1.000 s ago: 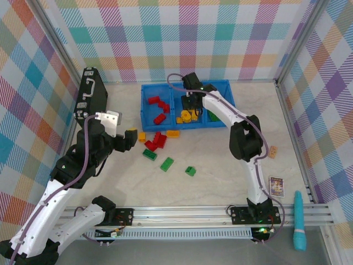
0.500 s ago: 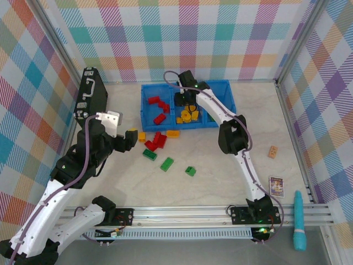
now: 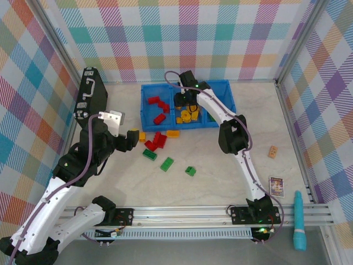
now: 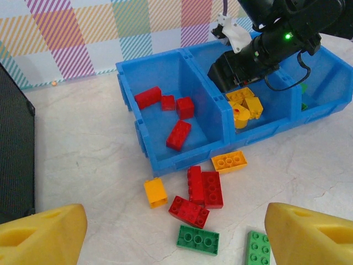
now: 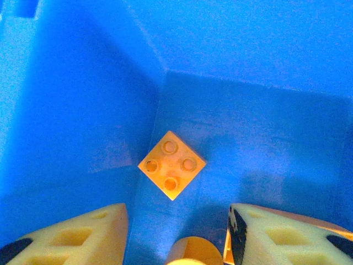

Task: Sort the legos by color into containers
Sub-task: Place the lego in the container, then pick up the lego from the bottom-center of the table.

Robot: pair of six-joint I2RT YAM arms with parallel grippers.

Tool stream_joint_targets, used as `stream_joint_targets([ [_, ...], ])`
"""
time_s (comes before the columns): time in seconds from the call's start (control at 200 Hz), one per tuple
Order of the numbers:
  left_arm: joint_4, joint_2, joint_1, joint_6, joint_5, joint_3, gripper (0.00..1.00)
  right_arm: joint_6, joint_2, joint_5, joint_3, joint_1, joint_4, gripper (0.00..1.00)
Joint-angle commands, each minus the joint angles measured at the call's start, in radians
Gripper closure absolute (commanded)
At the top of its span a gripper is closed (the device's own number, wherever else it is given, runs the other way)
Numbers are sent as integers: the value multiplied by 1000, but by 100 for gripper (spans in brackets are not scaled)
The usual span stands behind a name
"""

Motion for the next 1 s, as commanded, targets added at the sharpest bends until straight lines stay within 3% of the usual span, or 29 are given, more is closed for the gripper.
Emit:
stream_joint_targets([
  [0.0,-18,-11,-8,10,14,33,16,-8,-97,-4,-56,9,-15,47],
  [0.265,-7,-20,-8,11,24,24,16,-74,-436,45,-469,28,37,42],
  [0.485,25,-19,-8,9,36,-1,16,-1,-766,100,-883,118,82,39],
  [0.79,34,-2,-8,-5,72,-9,16,474,-990,106,-1205,309,4,32],
  [0.995,44,-15,-8,-10,77,-23,16,750,-1064,74,-1368,370,84,31],
])
